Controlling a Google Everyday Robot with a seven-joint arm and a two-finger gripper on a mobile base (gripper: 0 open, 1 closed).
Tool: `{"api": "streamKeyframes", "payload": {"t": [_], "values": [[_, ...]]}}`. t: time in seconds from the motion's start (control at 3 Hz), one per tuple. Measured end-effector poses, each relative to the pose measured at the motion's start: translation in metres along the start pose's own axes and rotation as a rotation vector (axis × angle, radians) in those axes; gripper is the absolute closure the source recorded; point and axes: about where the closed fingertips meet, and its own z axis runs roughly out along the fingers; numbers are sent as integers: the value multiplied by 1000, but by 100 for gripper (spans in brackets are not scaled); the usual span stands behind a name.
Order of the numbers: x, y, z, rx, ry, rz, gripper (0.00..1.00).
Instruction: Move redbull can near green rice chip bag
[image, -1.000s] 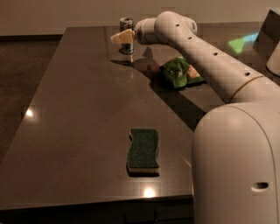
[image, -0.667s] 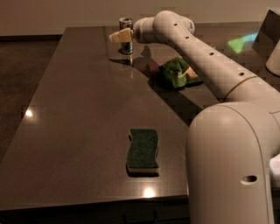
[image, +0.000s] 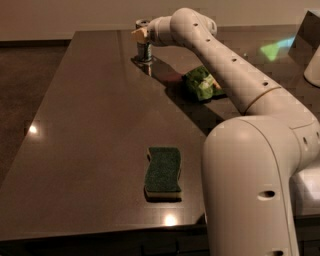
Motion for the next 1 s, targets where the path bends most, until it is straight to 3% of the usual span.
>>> {"api": "streamKeyframes", "payload": {"t": [0.67, 1.0], "values": [[-8, 1, -17, 13, -15, 16, 99], [-12, 5, -50, 44, -24, 37, 100]]}}
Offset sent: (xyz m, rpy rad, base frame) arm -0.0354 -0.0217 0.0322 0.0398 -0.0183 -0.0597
